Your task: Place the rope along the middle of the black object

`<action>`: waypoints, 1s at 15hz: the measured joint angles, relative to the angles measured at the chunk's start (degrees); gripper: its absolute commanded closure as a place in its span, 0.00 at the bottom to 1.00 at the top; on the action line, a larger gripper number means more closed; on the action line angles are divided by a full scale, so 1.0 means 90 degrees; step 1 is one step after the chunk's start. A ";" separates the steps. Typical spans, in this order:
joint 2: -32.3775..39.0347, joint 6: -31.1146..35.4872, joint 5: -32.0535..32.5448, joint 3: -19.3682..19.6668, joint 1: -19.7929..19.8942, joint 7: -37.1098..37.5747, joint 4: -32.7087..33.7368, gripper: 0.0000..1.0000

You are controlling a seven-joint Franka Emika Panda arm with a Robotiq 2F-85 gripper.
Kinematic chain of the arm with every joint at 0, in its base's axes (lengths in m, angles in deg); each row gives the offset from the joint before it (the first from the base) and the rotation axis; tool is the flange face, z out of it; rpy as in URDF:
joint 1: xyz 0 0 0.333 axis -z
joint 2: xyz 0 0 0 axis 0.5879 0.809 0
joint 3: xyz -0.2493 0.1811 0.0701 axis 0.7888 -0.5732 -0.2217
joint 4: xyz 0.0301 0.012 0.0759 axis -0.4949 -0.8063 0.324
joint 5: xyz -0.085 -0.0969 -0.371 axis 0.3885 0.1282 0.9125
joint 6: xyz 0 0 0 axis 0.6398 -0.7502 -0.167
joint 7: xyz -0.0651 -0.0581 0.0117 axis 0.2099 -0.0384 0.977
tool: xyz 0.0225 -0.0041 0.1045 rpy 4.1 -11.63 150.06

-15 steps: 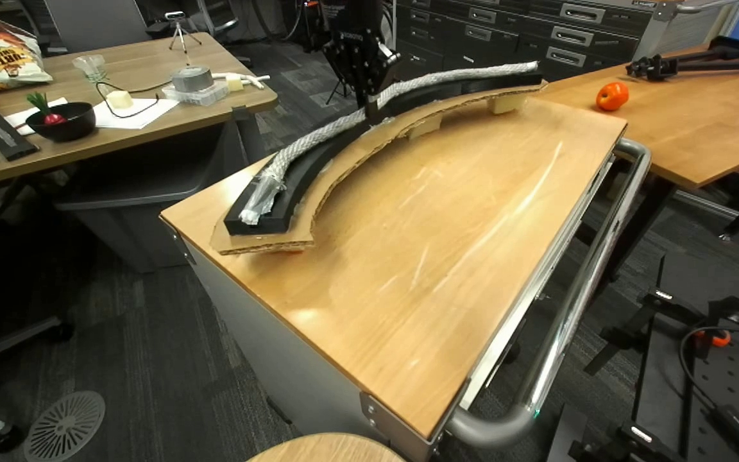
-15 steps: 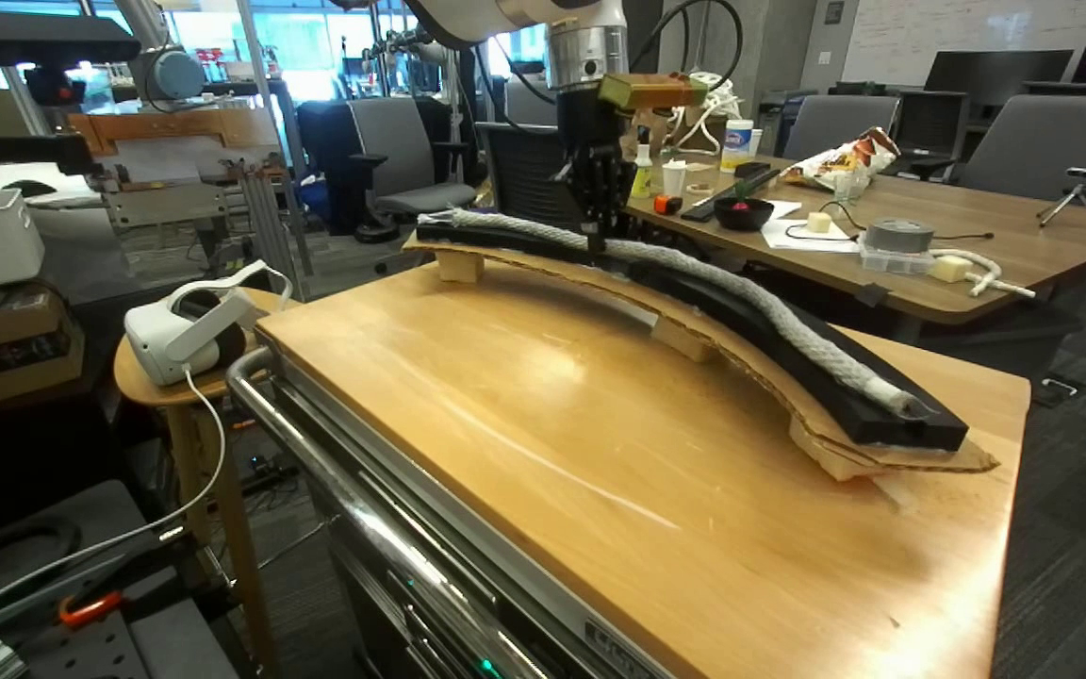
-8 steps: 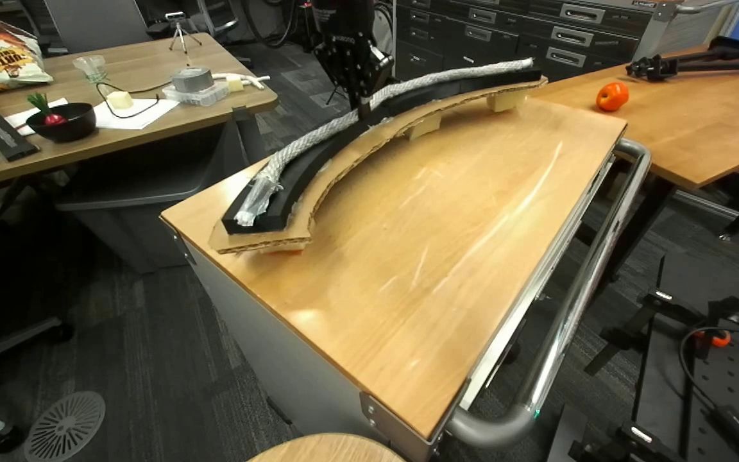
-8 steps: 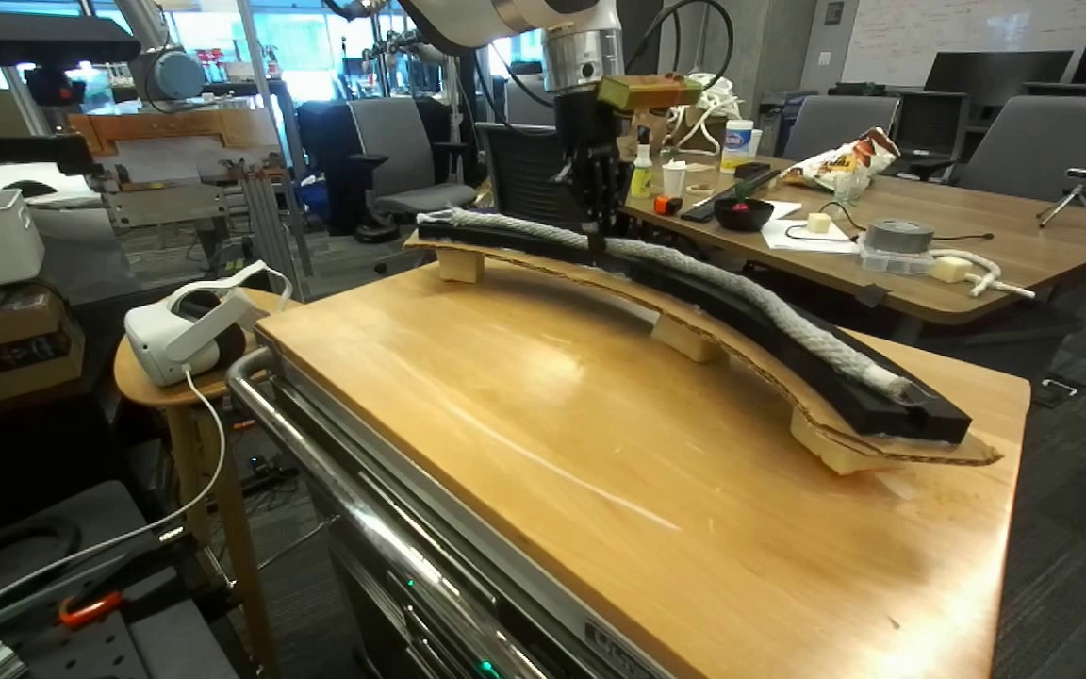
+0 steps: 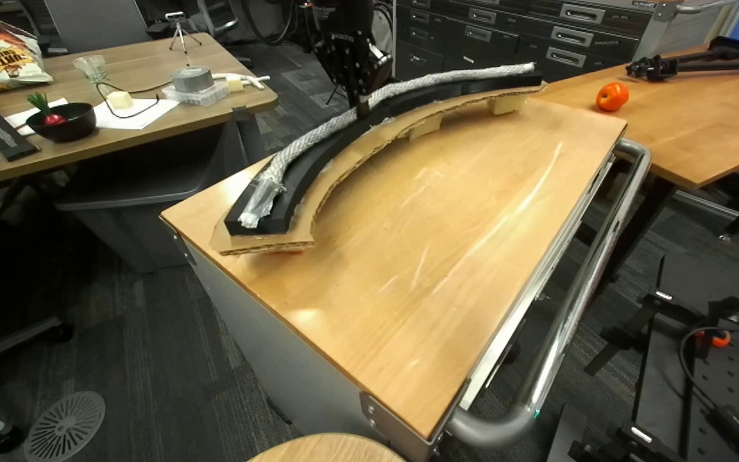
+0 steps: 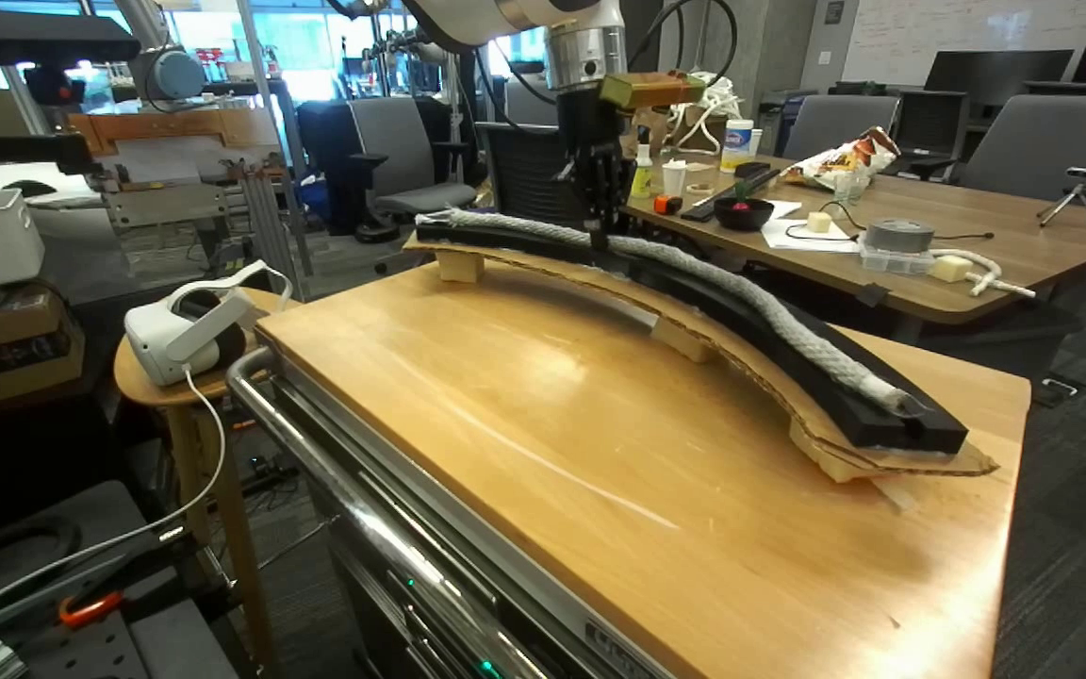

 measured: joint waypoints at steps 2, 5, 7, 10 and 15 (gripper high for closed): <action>0.0043 0.0073 -0.0023 0.0000 0.0010 0.0012 0.0044 0.97; 0.0116 0.0173 -0.0120 0.0000 0.0032 0.0017 0.0122 0.97; 0.0162 0.0187 -0.0227 -0.0001 0.0052 0.0017 0.0187 0.97; 0.0224 0.0188 -0.0421 -0.0022 0.0112 0.0009 0.0269 0.57; 0.0226 0.0188 -0.0742 -0.0137 0.0262 -0.0092 0.0348 0.17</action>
